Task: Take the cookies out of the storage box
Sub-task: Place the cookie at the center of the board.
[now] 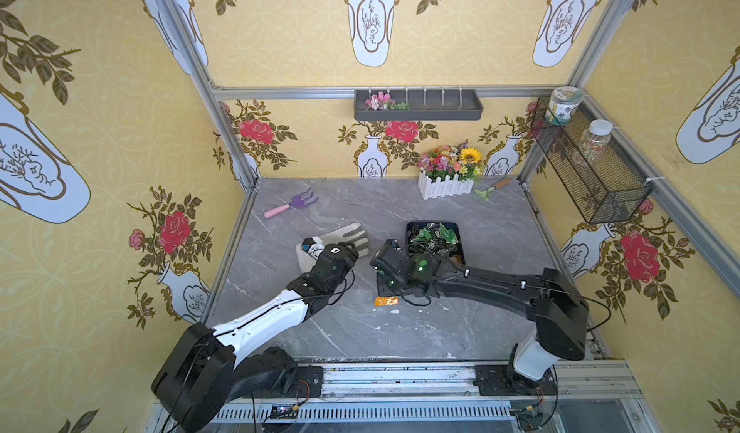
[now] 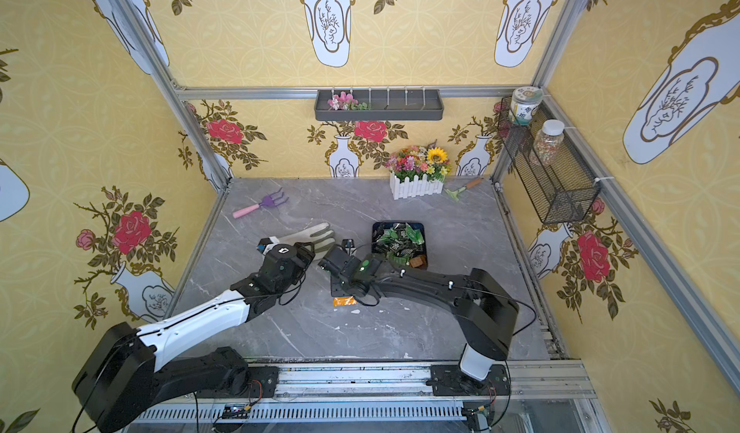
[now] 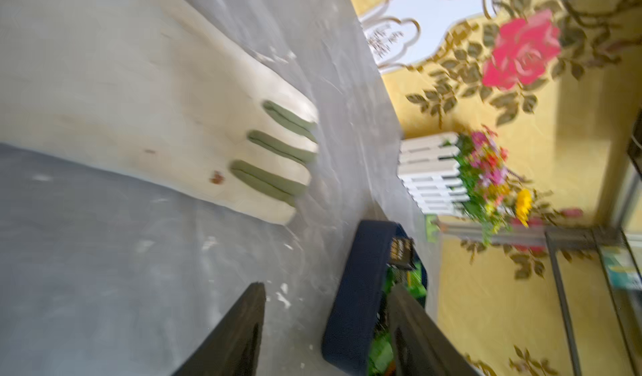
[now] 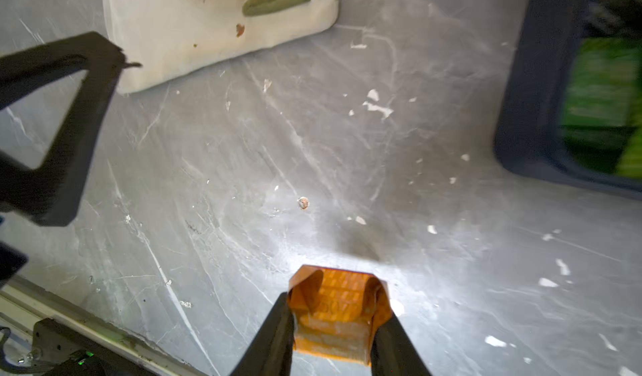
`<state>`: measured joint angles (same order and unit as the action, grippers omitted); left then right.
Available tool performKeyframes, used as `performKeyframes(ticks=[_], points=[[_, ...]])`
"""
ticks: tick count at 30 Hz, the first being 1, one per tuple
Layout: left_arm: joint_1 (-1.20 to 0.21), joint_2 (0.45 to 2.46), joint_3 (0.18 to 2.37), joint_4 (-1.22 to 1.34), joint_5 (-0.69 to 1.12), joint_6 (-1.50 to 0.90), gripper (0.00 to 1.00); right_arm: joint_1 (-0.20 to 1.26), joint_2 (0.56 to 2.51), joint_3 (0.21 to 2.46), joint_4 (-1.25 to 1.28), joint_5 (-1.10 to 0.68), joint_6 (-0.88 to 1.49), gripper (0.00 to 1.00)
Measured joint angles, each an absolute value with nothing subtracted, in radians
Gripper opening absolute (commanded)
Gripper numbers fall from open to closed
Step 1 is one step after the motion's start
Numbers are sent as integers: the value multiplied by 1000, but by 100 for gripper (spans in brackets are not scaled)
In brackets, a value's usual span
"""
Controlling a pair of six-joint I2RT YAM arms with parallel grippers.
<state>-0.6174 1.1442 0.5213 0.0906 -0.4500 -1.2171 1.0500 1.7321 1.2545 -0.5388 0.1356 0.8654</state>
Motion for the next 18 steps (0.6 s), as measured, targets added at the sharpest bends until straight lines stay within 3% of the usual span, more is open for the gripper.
performKeyframes(ticks=[9, 15, 18], points=[[-594, 984, 463, -60, -503, -1243, 60, 1080, 1971, 1388, -525, 136, 919, 32], [-594, 916, 447, -104, -529, -1255, 60, 1080, 2045, 1465, -549, 136, 919, 60], [-594, 910, 447, -105, -535, -1244, 61, 1080, 2045, 1474, -555, 137, 920, 65]])
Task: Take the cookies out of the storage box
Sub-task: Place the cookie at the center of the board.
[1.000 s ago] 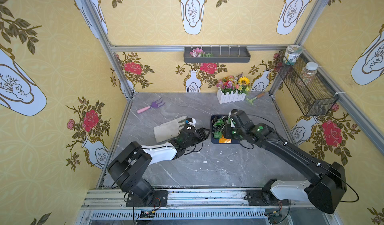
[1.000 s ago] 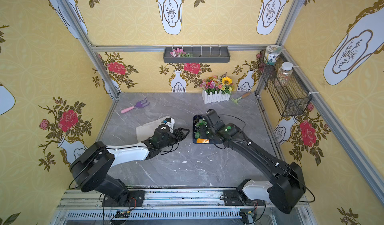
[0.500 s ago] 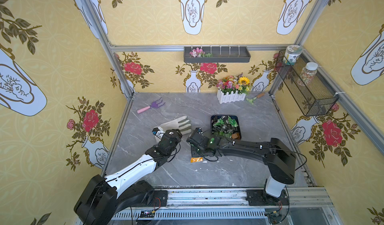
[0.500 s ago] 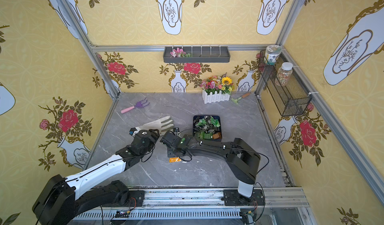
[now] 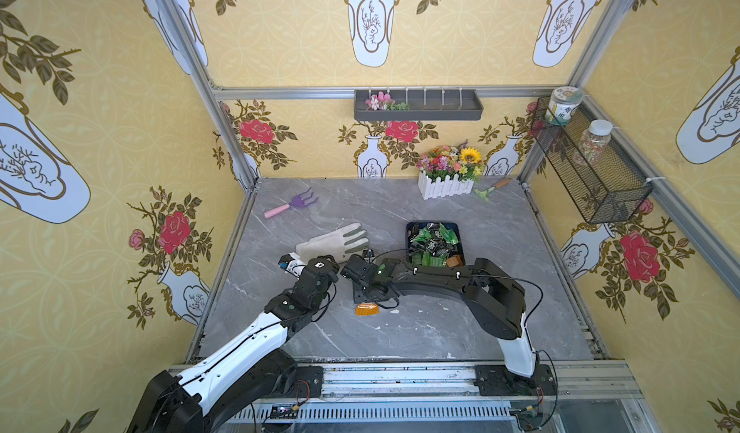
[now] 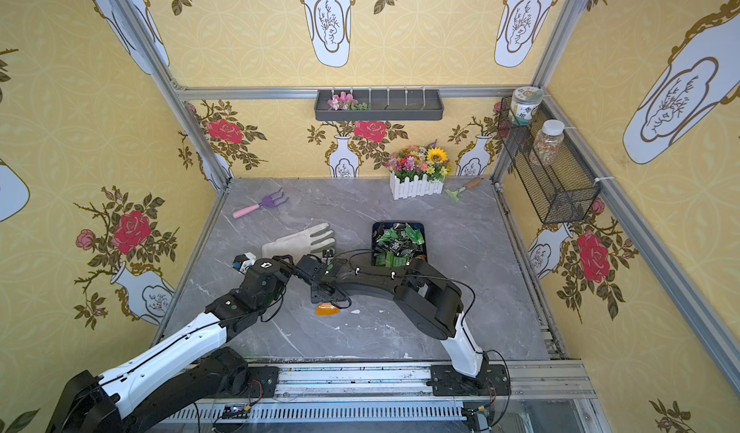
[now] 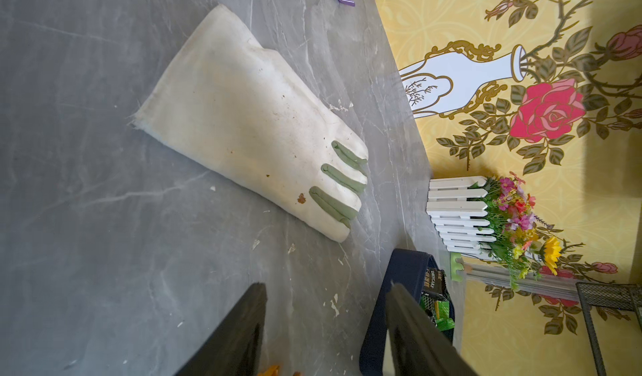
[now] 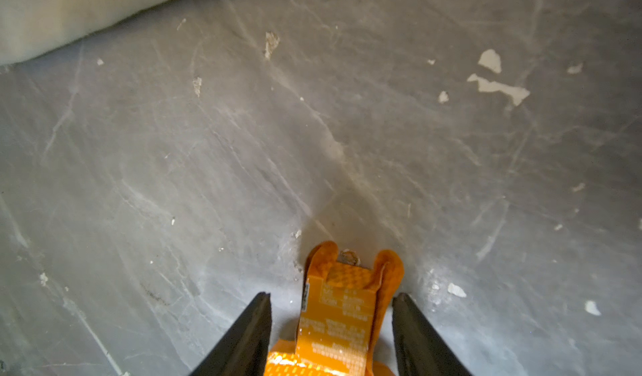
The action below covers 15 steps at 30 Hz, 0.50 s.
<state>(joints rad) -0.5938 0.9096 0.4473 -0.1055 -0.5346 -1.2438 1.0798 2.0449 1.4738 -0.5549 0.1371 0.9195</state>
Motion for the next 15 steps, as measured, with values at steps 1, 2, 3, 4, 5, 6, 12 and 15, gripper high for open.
performKeyframes(ticks=[1, 2, 3, 4, 5, 6, 12, 15], points=[[-594, 911, 448, -106, -535, -1238, 60, 1080, 2042, 1474, -555, 137, 919, 66], [-594, 914, 449, -106, -534, -1237, 60, 1080, 2037, 1474, -556, 138, 919, 66], [-594, 920, 450, -105, -534, -1230, 60, 1080, 2028, 1473, -558, 138, 919, 66], [-594, 925, 450, -103, -530, -1226, 60, 1080, 2012, 1467, -558, 141, 919, 67], [-594, 930, 450, -99, -526, -1219, 60, 1080, 1996, 1460, -560, 146, 919, 67], [-593, 936, 451, -94, -520, -1208, 60, 1080, 1969, 1448, -560, 154, 916, 67], [-594, 1003, 463, -20, -455, -1152, 60, 1035, 1732, 1314, -525, 205, 816, 65], [-594, 1054, 472, 45, -395, -1114, 60, 935, 1649, 1257, -517, 202, 725, 63]])
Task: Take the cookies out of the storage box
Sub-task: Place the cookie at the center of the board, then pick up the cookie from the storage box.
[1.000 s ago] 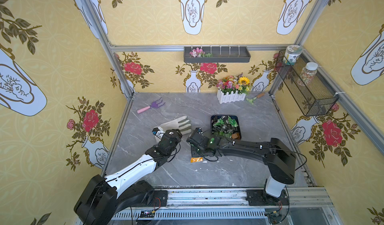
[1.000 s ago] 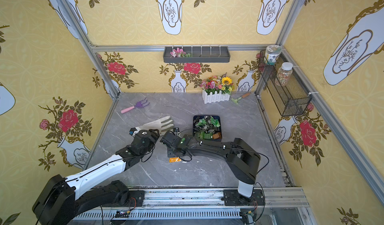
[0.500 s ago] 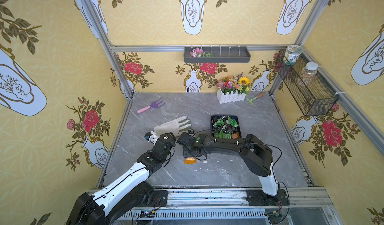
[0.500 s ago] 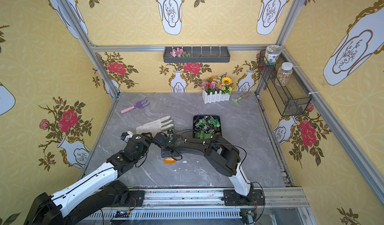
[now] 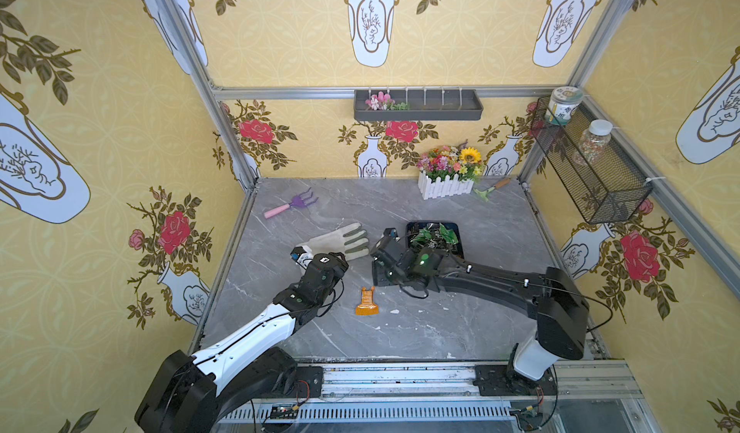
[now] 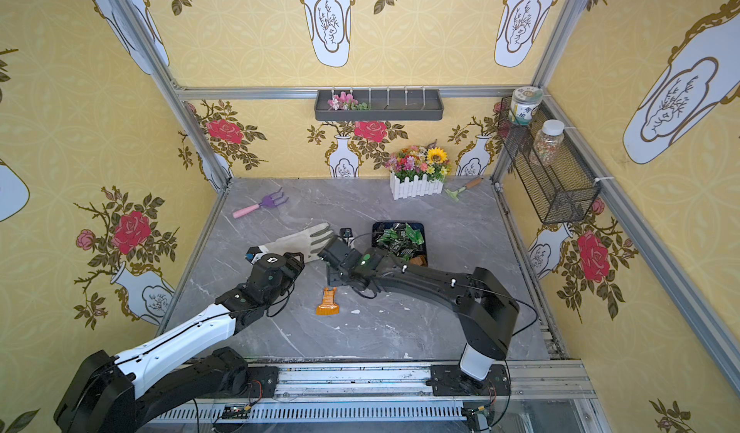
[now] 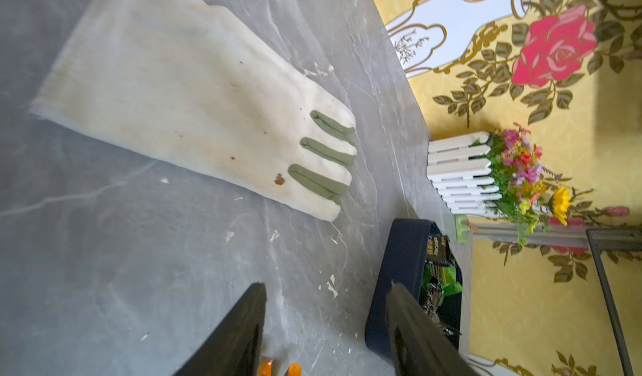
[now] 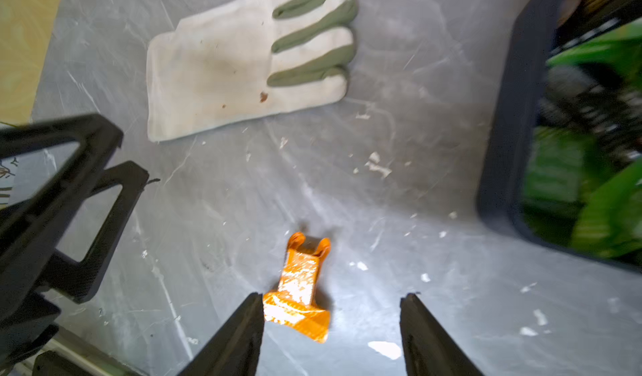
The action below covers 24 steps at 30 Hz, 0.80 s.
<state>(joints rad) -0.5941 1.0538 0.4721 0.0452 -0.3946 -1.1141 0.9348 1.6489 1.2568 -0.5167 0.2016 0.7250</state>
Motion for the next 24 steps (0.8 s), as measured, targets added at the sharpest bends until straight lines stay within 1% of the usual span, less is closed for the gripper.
performKeyframes(ticks=[4, 7, 11, 16, 22, 24], points=[[-601, 1171, 538, 135, -290, -1050, 58, 743, 1597, 1210, -536, 169, 611, 63], [-617, 1248, 585, 197, -216, -1018, 57, 637, 1591, 1205, -546, 111, 551, 62], [-636, 1344, 627, 267, -134, -997, 57, 517, 1599, 1198, -515, 50, 534, 60], [-653, 1460, 671, 348, -43, -995, 57, 430, 1699, 1234, -439, -55, 541, 54], [-673, 1552, 698, 432, 35, -1003, 57, 389, 1819, 1314, -385, -146, 546, 54], [-675, 1577, 705, 450, 49, -1004, 54, 386, 1851, 1341, -363, -176, 541, 54]])
